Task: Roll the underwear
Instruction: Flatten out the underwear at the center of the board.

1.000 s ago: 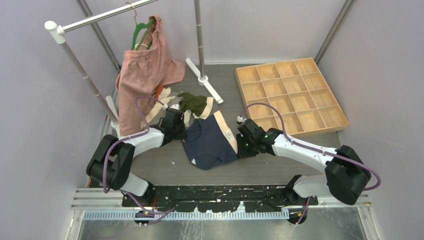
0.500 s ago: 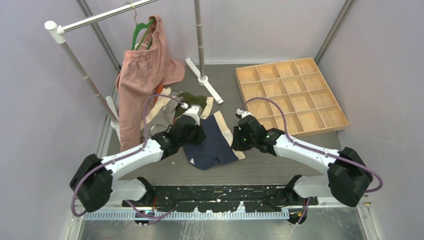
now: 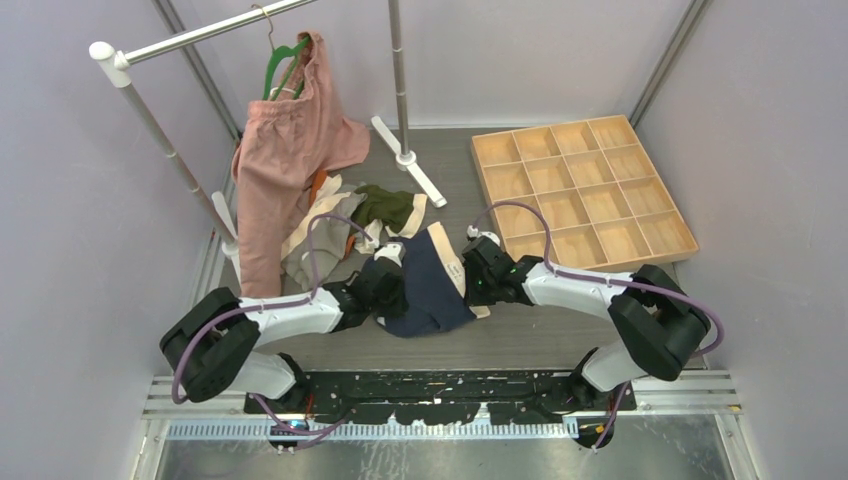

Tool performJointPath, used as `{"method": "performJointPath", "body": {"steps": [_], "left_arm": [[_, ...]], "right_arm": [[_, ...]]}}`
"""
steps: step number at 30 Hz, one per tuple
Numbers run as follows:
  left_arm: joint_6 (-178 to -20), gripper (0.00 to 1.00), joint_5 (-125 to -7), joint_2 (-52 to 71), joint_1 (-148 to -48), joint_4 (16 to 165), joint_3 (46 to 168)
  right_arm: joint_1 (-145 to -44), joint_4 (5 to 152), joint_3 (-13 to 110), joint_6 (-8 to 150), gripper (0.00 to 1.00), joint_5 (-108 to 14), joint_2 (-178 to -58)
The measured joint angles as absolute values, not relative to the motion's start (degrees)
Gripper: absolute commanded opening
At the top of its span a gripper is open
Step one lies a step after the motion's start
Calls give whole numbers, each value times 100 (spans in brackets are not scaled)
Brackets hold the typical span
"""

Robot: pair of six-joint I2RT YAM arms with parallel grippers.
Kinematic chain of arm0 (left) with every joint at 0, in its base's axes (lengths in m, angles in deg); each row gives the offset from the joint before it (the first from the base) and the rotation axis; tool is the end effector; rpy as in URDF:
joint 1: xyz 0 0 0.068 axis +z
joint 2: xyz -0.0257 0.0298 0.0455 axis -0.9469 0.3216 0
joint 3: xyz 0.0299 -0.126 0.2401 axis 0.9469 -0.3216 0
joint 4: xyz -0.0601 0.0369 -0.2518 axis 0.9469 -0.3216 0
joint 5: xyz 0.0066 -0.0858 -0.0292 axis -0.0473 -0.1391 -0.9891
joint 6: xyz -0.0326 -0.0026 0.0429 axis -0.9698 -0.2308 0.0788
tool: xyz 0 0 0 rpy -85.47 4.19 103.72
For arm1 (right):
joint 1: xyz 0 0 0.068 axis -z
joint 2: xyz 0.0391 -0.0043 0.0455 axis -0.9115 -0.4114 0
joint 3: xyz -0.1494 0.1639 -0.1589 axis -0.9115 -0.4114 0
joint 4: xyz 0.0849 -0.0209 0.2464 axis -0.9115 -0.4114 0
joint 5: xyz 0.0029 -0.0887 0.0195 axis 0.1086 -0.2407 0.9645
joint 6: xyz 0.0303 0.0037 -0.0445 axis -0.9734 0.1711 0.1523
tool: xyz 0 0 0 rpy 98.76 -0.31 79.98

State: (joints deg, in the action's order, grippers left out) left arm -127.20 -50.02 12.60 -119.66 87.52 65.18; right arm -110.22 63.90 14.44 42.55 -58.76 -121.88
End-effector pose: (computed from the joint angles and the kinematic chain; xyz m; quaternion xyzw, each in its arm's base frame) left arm 0.1676 -0.1819 0.1495 0.0439 0.9319 -0.2036 0.2970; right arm 0.1956 0.1890 0.1574 -0.0692 0.9603 0.1461 0.2275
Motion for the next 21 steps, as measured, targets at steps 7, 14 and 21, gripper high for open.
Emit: {"method": "performJointPath", "body": {"steps": [7,14,21], "left_arm": [[-12735,1,-4641,1046,-11875,8330,6518],[-12479,1,-4739,797,-11704,8072,6548],[-12235,3,-5098,362,-11702,7851,6743]], "right_arm": [[-11029,6261,1361,3954,23,-6237,-12063],[-11020,5702,1016,4019,35,-6289,-11303],[-11015,5903,976,4209,48,-5620,-10206]]}}
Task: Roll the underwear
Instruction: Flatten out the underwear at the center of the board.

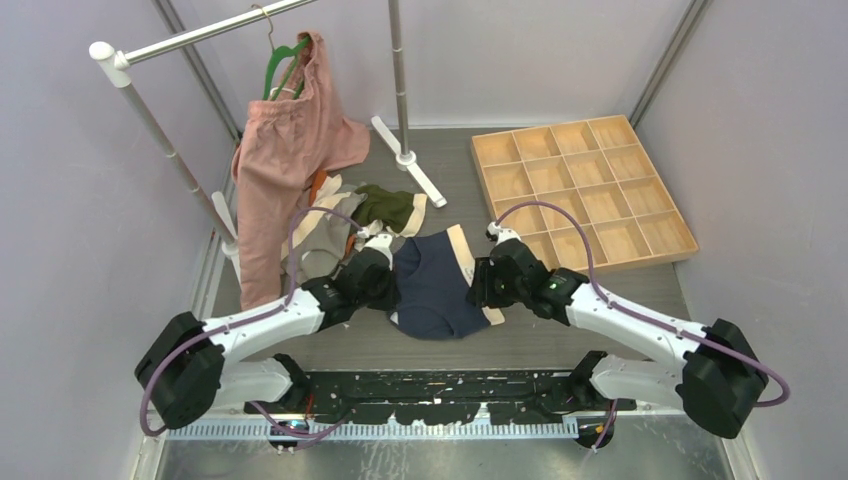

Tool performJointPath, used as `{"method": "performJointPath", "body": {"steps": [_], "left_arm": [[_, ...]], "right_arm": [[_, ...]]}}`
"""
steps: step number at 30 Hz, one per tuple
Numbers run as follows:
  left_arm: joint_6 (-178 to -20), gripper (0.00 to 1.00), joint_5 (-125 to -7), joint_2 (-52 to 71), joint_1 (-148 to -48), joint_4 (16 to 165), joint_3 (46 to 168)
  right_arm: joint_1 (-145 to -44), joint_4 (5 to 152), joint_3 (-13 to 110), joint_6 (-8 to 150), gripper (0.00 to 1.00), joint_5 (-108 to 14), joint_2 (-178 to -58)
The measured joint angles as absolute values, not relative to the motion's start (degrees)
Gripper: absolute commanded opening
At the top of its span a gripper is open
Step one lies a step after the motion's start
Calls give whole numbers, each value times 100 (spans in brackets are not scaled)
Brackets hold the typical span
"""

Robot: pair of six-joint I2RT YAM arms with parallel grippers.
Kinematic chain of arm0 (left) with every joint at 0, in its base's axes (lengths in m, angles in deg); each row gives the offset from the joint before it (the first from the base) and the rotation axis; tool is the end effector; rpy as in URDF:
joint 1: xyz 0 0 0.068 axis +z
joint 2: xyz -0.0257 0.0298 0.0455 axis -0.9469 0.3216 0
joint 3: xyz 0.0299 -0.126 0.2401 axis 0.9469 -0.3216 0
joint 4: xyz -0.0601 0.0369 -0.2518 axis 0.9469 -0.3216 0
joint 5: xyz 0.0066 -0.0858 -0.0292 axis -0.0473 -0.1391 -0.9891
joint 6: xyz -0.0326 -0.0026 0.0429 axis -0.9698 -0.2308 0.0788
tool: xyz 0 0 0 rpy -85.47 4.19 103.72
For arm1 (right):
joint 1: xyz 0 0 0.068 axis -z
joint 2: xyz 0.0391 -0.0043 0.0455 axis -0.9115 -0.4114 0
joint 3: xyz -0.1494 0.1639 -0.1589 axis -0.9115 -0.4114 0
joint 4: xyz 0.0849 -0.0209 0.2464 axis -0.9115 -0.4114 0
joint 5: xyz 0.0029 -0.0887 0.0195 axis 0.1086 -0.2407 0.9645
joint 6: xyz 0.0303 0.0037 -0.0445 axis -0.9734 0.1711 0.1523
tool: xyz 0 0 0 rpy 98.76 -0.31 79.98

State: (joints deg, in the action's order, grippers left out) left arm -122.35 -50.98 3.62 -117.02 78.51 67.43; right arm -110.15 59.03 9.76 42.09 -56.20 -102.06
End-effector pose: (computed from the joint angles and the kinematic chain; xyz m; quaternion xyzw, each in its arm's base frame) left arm 0.1663 -0.1650 0.1841 0.0632 0.9242 -0.2019 0.3181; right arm 0.1613 0.1571 0.2068 -0.0675 0.9329 0.2185 0.2783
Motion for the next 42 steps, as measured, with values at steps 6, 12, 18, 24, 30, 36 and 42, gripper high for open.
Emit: {"method": "performJointPath", "body": {"steps": [6,12,18,24,30,36,42], "left_arm": [[-12217,1,-5087,351,-11702,7895,6872],[-12254,1,-5021,1016,-11702,8205,6876],[-12364,1,-4886,1158,-11698,8374,6739],[-12457,2,-4783,1018,-11665,8411,6505],[-12477,3,-4783,978,-11518,8511,6408],[-12517,3,-4866,932,-11260,8599,6334],[-12436,6,-4982,799,-11005,8605,6262]], "right_arm": [[-11011,6080,976,4229,56,-5961,-10171],[-10884,6274,1475,4288,32,-6164,-11019],[-10705,6676,2670,4478,23,-6112,-12385],[-10299,6869,3413,4572,17,-6025,-13609],[-9879,6864,3923,4550,14,-5797,-14485],[-9669,6834,4189,4531,13,-5830,-14730],[-9599,7050,3927,4529,16,-5684,-14588]]}}
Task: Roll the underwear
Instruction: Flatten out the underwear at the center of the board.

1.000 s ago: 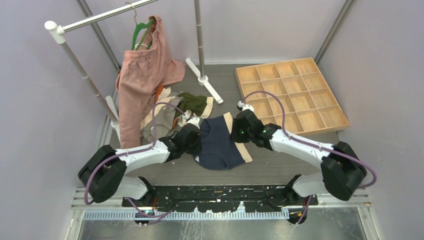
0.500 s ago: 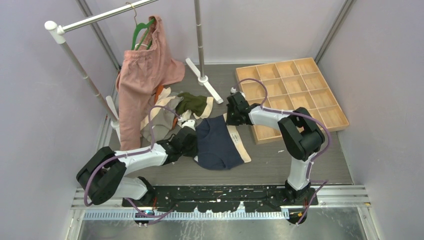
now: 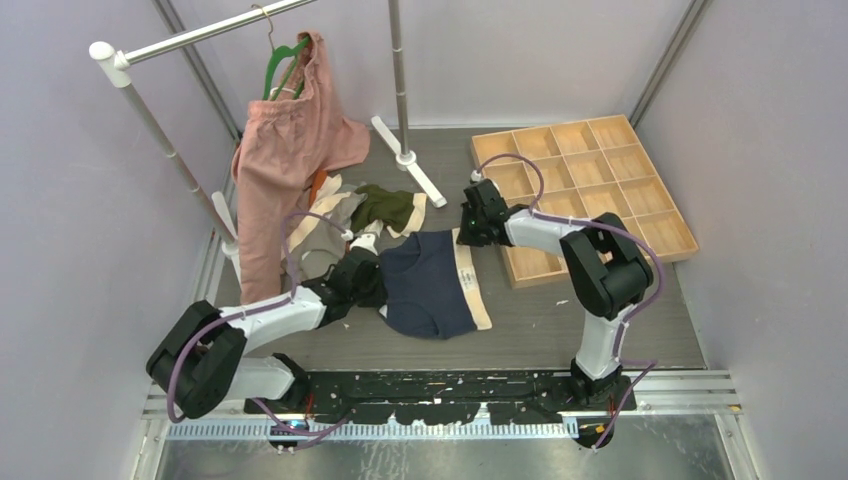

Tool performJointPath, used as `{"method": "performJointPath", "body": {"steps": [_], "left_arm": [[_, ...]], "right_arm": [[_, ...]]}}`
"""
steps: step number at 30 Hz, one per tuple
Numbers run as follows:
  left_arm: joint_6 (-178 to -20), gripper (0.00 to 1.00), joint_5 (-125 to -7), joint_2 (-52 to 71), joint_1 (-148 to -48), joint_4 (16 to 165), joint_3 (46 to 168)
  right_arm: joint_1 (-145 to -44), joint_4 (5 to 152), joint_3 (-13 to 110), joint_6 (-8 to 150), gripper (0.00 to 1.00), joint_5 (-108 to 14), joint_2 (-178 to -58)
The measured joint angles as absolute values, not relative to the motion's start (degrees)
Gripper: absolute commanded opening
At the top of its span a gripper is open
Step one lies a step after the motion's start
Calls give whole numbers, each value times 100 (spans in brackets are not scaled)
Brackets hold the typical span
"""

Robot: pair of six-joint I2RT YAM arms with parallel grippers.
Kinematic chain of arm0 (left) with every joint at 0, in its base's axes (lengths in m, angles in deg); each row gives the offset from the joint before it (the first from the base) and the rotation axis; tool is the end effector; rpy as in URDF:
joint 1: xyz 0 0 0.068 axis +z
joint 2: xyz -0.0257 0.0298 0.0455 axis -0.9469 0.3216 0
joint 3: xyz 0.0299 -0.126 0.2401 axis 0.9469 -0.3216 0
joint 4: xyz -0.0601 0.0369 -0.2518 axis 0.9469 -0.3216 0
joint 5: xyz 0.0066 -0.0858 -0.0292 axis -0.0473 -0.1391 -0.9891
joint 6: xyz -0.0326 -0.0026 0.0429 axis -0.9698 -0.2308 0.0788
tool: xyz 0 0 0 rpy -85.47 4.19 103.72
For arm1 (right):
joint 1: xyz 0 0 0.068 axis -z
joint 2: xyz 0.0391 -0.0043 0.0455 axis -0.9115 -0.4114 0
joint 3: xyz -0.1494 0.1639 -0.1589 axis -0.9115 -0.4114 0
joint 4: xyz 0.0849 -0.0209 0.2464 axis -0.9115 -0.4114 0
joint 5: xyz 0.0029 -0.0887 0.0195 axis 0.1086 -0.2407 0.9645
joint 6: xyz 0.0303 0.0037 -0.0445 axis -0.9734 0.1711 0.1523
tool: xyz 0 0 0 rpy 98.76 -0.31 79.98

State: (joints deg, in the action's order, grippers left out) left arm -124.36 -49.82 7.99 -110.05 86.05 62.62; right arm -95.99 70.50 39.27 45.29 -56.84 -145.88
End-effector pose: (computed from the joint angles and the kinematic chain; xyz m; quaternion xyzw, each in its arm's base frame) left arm 0.1842 -0.1420 0.1526 -0.0121 0.9310 -0.1719 0.3219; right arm 0.3412 0.1979 0.1555 0.0236 0.9434 0.1573 0.2910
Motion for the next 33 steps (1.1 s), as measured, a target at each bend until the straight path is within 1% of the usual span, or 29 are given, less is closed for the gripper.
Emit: {"method": "performJointPath", "body": {"steps": [2,5,7,9,11,14,16,19,20,21,22,26,30,33], "left_arm": [[-12385,12,-5037,694,-10974,8562,6262],[-12289,23,-5159,432,-10970,8446,6269],[-12243,31,-5255,159,-10970,8336,6290],[-12211,40,-5360,-184,-10972,8236,6332],[-12134,47,-5452,-510,-10972,8173,6384],[-12071,62,-5625,-1092,-10972,8037,6452],[-12051,71,-5668,-1356,-10972,7930,6463],[-12090,90,-5631,-1778,-10972,7591,6465],[-12101,95,-5607,-1896,-10972,7495,6465],[-12112,99,-5568,-2001,-10972,7403,6465],[-12141,100,-5522,-2132,-10972,7290,6465],[-12357,100,-5310,-2497,-10970,6874,6465],[-12433,100,-5308,-2449,-10970,6612,6476],[-12431,100,-5476,-2213,-10974,6516,6566]], "right_arm": [[-9590,7076,3588,4561,21,-5504,-14306],[-9586,6978,3105,4620,38,-5389,-13703],[-9586,6875,2804,4653,53,-5386,-13078],[-9586,6821,2541,4723,71,-5386,-12323],[-9586,6757,2364,4760,80,-5389,-11690],[-9586,6580,2074,4878,85,-5452,-10660],[-9584,6401,1984,4880,86,-5563,-10273],[-9573,6113,1829,4922,88,-5863,-9626],[-9566,6069,1739,4946,91,-5968,-9386],[-9562,6043,1656,4968,96,-6062,-9180],[-9558,5992,1564,5012,99,-6171,-8940],[-9558,5761,1457,5141,100,-6650,-8284],[-9547,5490,1501,5394,100,-6715,-8251],[-9547,5297,1536,5543,100,-6687,-8455]]}}
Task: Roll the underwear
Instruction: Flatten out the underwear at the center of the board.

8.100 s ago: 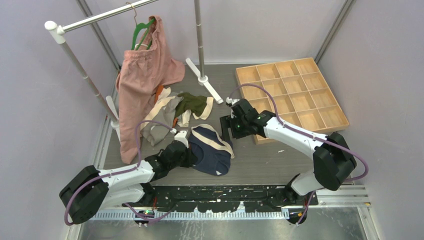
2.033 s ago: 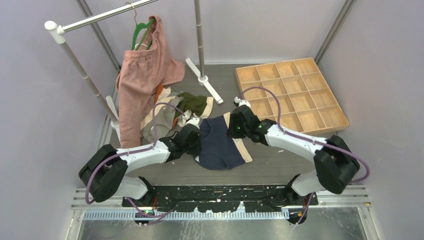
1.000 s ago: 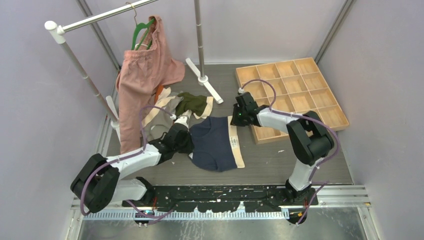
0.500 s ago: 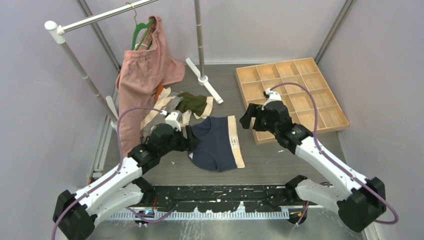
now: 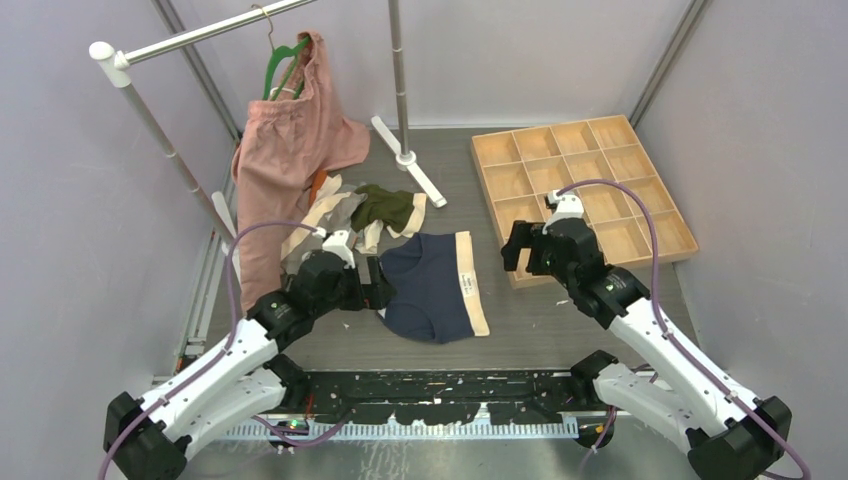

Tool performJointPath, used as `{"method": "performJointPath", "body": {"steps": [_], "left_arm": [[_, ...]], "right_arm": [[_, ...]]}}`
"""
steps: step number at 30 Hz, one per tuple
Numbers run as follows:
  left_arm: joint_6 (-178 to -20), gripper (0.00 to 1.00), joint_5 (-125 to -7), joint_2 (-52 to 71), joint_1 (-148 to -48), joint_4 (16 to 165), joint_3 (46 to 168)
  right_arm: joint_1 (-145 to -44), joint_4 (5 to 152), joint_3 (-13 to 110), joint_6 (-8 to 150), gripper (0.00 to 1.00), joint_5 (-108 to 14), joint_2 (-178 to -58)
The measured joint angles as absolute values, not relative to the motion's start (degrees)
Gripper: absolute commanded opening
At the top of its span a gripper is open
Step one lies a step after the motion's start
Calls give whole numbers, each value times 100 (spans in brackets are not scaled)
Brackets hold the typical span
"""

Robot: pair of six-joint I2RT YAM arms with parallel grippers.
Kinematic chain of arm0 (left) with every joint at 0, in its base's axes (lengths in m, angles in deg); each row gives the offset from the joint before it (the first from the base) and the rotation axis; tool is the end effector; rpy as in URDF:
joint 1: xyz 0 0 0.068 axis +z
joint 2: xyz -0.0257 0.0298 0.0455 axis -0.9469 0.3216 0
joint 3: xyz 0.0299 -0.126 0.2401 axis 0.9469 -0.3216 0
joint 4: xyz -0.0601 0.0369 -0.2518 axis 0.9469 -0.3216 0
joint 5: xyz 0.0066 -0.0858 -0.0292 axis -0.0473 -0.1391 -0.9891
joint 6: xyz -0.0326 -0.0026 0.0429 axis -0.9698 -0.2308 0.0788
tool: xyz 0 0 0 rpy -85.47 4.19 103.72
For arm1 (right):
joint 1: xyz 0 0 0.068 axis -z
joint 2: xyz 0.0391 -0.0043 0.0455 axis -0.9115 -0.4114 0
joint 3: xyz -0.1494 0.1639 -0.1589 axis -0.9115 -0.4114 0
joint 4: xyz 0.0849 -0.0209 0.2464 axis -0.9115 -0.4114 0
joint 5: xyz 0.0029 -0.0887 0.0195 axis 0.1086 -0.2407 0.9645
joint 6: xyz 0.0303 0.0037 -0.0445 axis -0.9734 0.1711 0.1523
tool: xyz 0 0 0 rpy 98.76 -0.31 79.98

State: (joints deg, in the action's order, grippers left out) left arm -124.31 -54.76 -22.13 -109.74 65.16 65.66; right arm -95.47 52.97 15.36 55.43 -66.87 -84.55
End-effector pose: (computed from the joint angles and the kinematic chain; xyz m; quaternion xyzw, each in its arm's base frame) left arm 0.1336 -0.1040 0.2369 -0.0016 0.8888 -0.2638 0.3747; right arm 0.1634 0.0850 0.2884 -0.0053 0.8693 0.1304 0.4768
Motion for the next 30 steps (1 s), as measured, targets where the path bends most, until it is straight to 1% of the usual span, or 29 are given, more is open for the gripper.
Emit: {"method": "performJointPath", "body": {"steps": [3,9,12,15,17,20,24,30], "left_arm": [[-12438,100,-5609,-2034,-11096,6535,6636],[-12569,100,-5496,-1730,-11879,6726,6638],[-12672,98,-5360,-1511,-12283,6907,6638],[-12759,96,-5306,-1306,-12504,7084,6636],[-12788,95,-5301,-1170,-12594,7200,6636],[-12825,95,-5303,-1030,-12659,7318,6636],[-12809,95,-5306,-932,-12670,7386,6636],[-12733,95,-5303,-932,-12675,7517,6535]], "right_arm": [[-9547,5210,1536,5676,100,-6619,-8525],[-9737,5140,1595,5884,100,-6628,-9014],[-10336,5068,1591,6115,100,-6932,-9246],[-11179,5103,1591,6494,100,-7305,-9237],[-11558,5129,1591,6756,100,-7441,-9218],[-11783,5162,1560,7064,100,-7513,-9126],[-11962,5164,1488,7471,100,-7524,-8975],[-12145,5033,1444,7951,100,-7552,-9084]]}}
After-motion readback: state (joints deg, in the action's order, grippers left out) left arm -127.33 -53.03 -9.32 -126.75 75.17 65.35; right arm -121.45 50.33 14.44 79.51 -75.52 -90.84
